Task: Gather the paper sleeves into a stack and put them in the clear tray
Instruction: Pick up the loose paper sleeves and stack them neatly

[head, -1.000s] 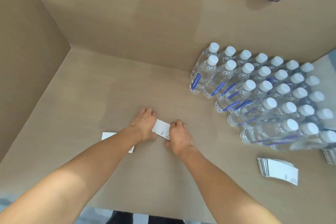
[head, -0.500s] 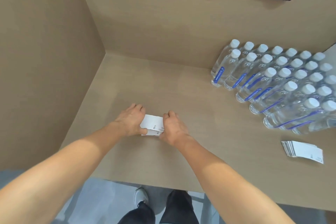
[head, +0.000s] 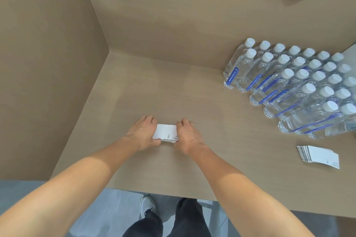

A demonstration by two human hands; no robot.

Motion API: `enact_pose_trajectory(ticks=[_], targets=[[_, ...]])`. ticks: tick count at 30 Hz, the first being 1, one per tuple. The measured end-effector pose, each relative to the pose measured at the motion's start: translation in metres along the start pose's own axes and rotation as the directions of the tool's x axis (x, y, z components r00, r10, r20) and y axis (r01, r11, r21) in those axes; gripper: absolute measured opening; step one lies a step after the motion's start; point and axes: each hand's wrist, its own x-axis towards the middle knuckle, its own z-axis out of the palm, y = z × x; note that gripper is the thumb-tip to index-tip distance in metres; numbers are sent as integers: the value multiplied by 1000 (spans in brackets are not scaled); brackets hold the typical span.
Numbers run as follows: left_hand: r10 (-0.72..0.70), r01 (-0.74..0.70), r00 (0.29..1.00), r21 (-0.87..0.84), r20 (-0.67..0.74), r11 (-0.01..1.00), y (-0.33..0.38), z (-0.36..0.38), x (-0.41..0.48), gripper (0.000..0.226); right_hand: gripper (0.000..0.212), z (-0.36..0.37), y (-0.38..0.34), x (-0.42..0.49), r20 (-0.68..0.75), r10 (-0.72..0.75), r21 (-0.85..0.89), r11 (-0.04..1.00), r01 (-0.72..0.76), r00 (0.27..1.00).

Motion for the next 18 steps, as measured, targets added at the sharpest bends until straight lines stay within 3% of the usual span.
enact_pose_trajectory(ticks=[7, 10, 13, 14, 16, 18], targets=[[-80, 99, 991, -177, 107, 979, -5, 12, 8, 37, 32, 12, 5, 11, 49, -40, 126, 991, 34, 998], [-100, 125, 989, -242, 112, 962, -7, 16, 11, 38, 10, 13, 3, 13, 65, 20, 222, 975, -34, 998], [-115, 138, 990, -346, 84, 928, -14, 18, 11, 38, 14, 10, 5, 13, 132, 120, 420, 893, -165, 984], [-169, 183, 983, -411, 69, 893, -17, 17, 10, 40, 26, 10, 8, 14, 131, 157, 487, 850, -202, 979], [-378, 354, 920, -629, 103, 692, -22, 11, 6, 43, 49, 4, 13, 12, 133, 272, 613, 733, -295, 953], [-529, 491, 791, -836, 308, 247, -22, 5, 4, 38, 44, 3, 11, 9, 225, 391, 750, 515, -415, 893]])
